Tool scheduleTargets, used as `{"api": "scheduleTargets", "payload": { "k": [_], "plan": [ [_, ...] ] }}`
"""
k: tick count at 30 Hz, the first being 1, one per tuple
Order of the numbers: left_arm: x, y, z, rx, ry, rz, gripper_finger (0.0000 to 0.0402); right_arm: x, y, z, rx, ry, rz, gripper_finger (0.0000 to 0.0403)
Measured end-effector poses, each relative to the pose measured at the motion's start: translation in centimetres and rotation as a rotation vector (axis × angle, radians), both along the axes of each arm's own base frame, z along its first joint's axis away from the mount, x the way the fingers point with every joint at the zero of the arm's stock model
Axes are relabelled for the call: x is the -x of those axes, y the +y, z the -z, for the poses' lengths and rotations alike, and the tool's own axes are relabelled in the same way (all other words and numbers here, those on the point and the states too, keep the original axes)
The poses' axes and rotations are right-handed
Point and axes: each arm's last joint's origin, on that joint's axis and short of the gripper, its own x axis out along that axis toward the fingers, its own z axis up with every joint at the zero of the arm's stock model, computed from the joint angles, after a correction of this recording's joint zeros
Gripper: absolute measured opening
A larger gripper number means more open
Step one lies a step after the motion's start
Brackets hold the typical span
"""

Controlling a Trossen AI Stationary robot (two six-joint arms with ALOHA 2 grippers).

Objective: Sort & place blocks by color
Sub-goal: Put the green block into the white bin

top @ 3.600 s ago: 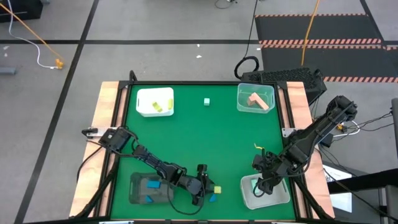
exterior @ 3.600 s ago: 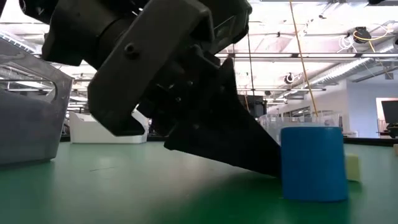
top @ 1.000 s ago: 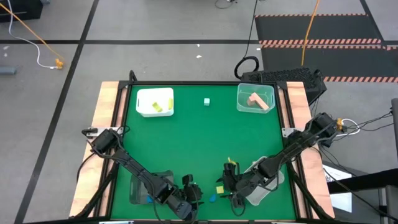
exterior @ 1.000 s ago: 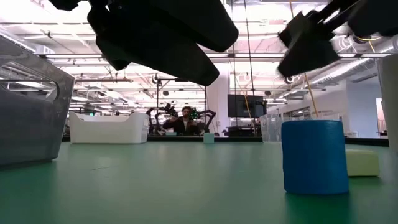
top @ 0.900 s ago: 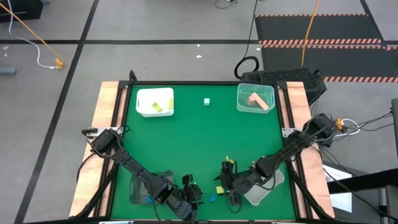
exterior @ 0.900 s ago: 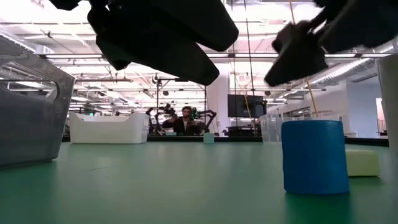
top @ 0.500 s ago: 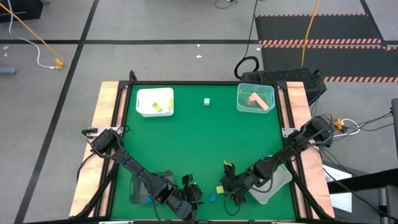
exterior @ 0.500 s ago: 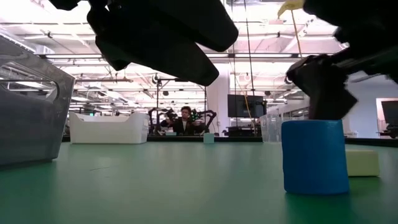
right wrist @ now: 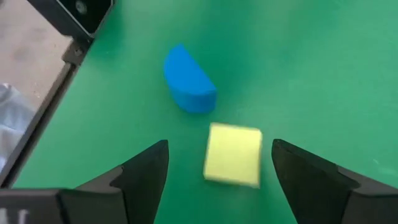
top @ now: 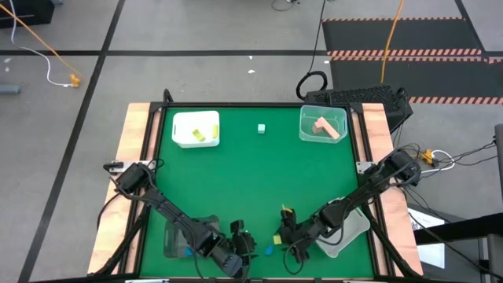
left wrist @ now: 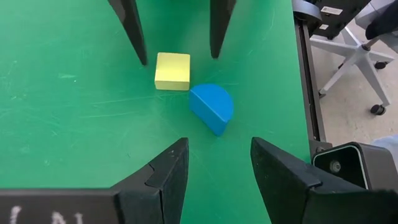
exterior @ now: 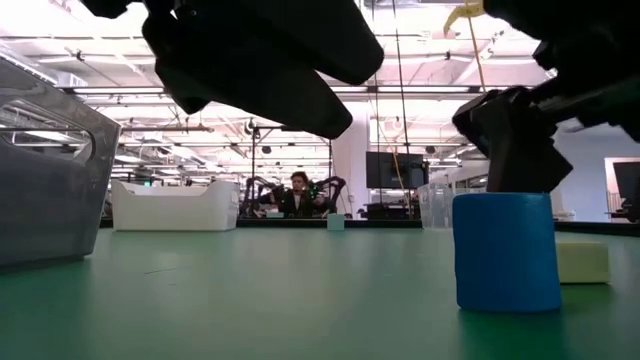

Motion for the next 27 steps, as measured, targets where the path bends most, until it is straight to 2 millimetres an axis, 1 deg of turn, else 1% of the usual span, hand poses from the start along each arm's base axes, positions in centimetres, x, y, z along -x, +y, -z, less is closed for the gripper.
{"api": "scheduleTargets", "payload": {
  "k": [2, 7, 12, 15, 19, 21, 22, 25, 27],
  "plan": [
    [-0.1, 0.1, 0.0, -0.001, 0.001, -0.004, 0.0175, -0.3, 0.3, 0.4, -0.016, -0.020, -0.002, 0.0268],
    [-0.2, 0.3, 0.0, 0.005, 0.002, -0.015, 0.0175, -0.3, 0.2, 1.6, 0.017, 0.024, -0.002, 0.0255],
    [-0.2, 0.3, 0.0, 0.004, 0.002, -0.012, 0.0175, -0.4, 0.1, 1.9, 0.027, 0.027, 0.006, 0.0235],
    [-0.2, 0.3, 0.0, 0.005, 0.001, -0.013, 0.0175, -0.4, 0.0, 1.9, 0.055, 0.011, 0.040, 0.0207],
    [-0.3, 0.5, 0.0, 0.012, 0.000, -0.024, 0.0175, -0.5, -0.1, 1.9, 0.069, -0.001, 0.059, 0.0150],
    [-0.5, 0.7, 0.0, 0.042, 0.001, -0.054, 0.0175, -0.6, -0.2, 1.8, 0.067, -0.003, 0.065, 0.0119],
    [-0.6, 0.8, 0.0, 0.062, 0.003, -0.077, 0.0175, -0.6, -0.2, 1.8, 0.062, -0.005, 0.069, 0.0113],
    [-1.1, 1.5, 0.0, 0.144, 0.007, -0.169, 0.0175, -0.6, -0.4, 1.3, 0.052, -0.014, 0.083, 0.0113],
    [-1.4, 2.0, 0.0, 0.220, 0.011, -0.247, 0.0175, -0.6, -0.5, 0.5, 0.067, -0.052, 0.113, 0.0113]
  ]
}}
